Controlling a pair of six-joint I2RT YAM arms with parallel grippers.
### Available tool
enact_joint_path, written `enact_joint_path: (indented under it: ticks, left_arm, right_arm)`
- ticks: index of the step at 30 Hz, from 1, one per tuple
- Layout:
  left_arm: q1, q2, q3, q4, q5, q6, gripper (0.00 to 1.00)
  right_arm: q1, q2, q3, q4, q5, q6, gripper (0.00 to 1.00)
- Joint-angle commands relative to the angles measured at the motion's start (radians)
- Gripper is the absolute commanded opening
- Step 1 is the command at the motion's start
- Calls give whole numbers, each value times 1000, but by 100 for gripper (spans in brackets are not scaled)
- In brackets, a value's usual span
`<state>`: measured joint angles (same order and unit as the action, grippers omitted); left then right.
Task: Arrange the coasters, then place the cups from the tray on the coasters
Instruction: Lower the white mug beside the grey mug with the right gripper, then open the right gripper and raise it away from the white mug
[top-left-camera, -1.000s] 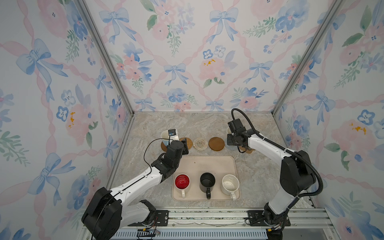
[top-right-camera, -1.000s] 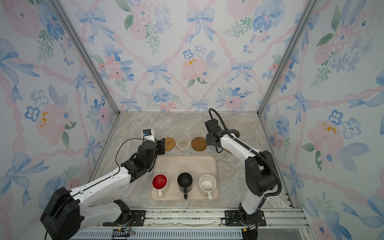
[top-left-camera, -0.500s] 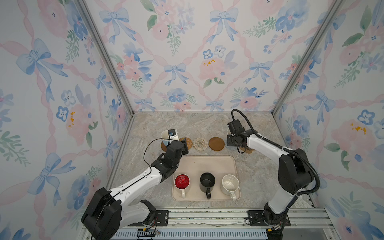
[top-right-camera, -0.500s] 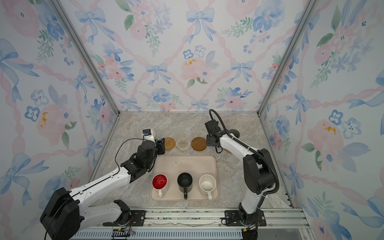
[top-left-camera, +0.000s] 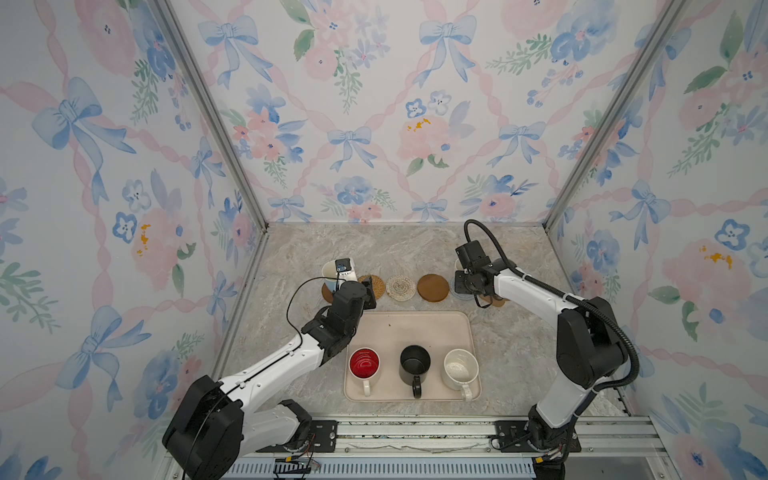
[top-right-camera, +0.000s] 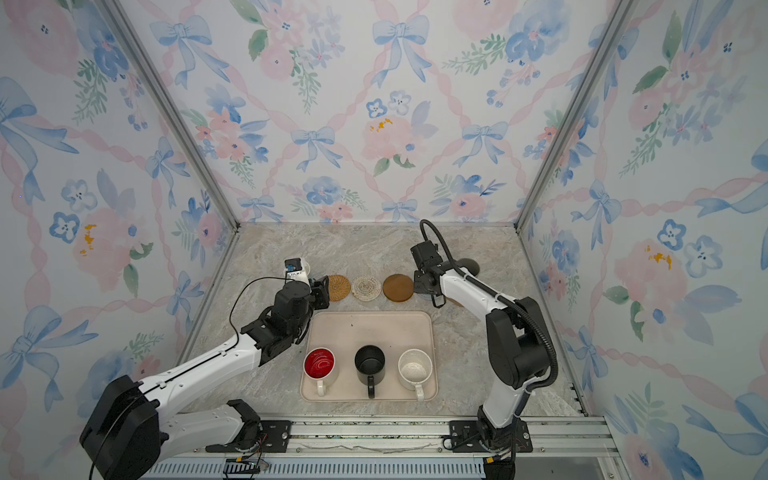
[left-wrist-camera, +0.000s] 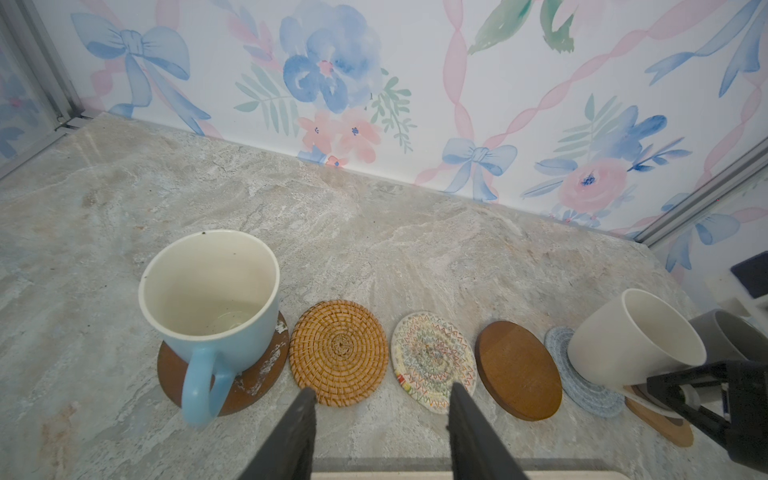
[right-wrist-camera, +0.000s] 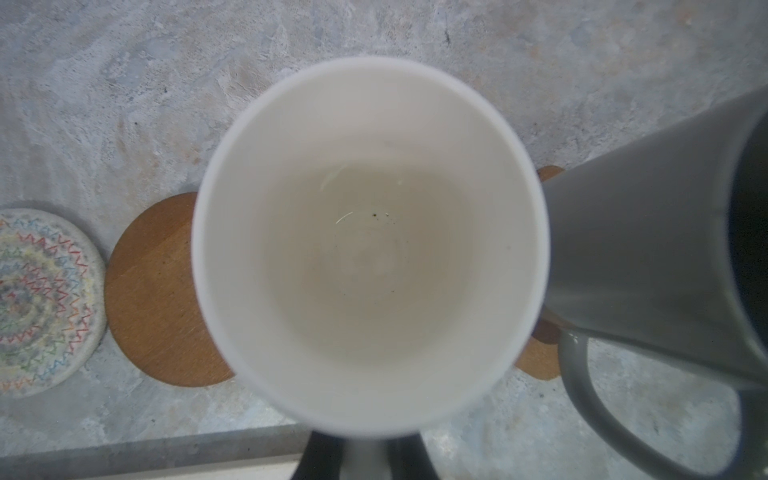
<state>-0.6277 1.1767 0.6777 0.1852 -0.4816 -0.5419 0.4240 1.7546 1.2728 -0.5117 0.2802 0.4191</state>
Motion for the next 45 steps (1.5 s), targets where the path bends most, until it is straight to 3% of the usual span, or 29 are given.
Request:
enact_joint_path:
  ticks: [1, 21, 38, 45]
  left_arm:
    - [7, -15, -12, -6, -1, 15, 48]
    - [13, -19, -15, -12, 3, 17, 48]
    - [14, -26, -18, -11, 3, 15, 48]
    - [14, -28, -19, -13, 3, 14, 48]
  right_arm:
    - [-10, 1, -10, 42, 4, 17, 0]
    - [-12, 6, -27, 43, -6, 29, 0]
    - [-12, 0, -33, 38, -8, 34, 22]
    - [-13, -4, -39, 38, -13, 37, 26]
